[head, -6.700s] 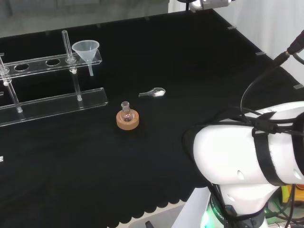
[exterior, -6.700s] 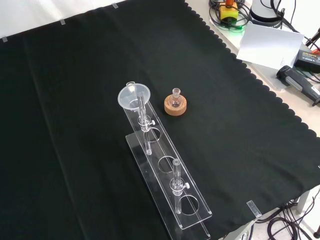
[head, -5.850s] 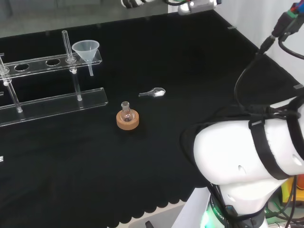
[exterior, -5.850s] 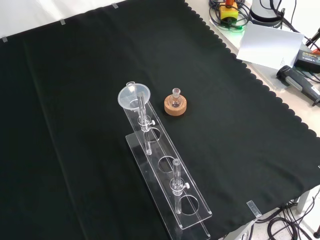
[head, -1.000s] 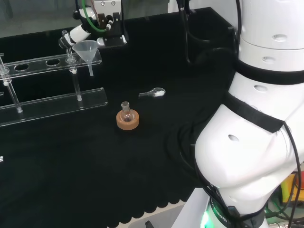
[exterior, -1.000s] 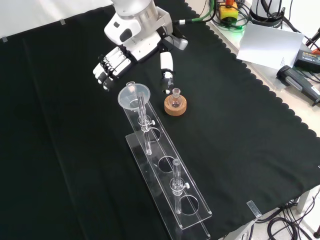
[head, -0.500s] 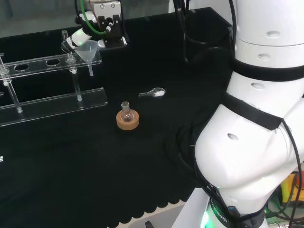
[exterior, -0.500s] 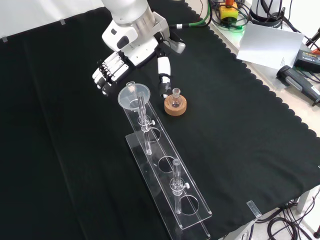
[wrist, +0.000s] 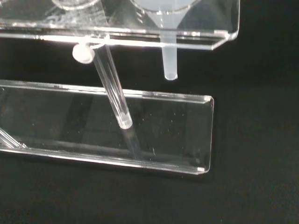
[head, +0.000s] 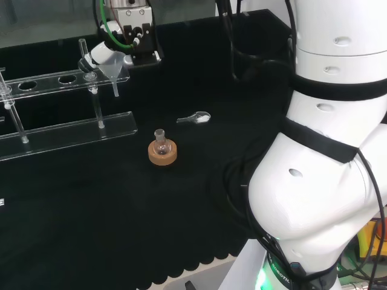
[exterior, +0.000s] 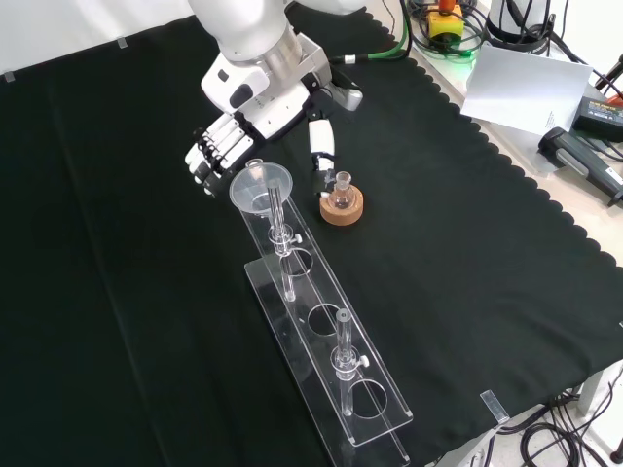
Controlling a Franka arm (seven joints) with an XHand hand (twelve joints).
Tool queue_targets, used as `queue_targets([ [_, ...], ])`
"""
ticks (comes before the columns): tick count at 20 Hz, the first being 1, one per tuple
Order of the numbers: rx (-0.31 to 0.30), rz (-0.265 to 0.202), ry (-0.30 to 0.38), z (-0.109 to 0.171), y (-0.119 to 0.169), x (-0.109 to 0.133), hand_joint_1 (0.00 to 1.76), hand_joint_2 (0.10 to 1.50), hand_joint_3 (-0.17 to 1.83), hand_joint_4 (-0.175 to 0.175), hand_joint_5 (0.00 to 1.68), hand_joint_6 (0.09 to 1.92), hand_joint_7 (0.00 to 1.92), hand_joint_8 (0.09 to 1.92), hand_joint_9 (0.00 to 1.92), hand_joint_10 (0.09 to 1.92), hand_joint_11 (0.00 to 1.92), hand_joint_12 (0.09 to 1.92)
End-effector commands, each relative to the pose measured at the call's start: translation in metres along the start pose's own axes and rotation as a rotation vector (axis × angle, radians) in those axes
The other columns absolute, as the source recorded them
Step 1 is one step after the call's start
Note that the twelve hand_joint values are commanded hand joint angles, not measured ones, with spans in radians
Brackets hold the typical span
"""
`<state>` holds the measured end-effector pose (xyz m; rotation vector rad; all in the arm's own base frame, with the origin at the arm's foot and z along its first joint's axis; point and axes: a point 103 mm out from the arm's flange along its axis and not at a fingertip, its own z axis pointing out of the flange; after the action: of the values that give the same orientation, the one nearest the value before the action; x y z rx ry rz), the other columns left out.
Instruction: Pick up the funnel from the transparent funnel stand.
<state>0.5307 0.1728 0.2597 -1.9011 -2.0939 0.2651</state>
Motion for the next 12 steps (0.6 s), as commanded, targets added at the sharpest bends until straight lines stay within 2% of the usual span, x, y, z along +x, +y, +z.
queue_targets([
  [1, 0.034, 0.014, -0.001, 0.0095, 0.0021, -0.0036, 0.39, 0.64, 0.01, -0.016, 0.00, 0.09, 0.00, 0.09, 0.00, 0.09, 0.00, 0.09],
  [6, 0.055, 0.028, 0.009, 0.0163, 0.0019, -0.0095, 0.39, 0.65, 0.01, -0.019, 0.00, 0.09, 0.01, 0.09, 0.00, 0.09, 0.00, 0.09],
  [12, 0.048, 0.027, 0.020, 0.0153, 0.0014, -0.0092, 0.39, 0.65, 0.01, -0.022, 0.00, 0.09, 0.03, 0.09, 0.00, 0.09, 0.00, 0.09],
])
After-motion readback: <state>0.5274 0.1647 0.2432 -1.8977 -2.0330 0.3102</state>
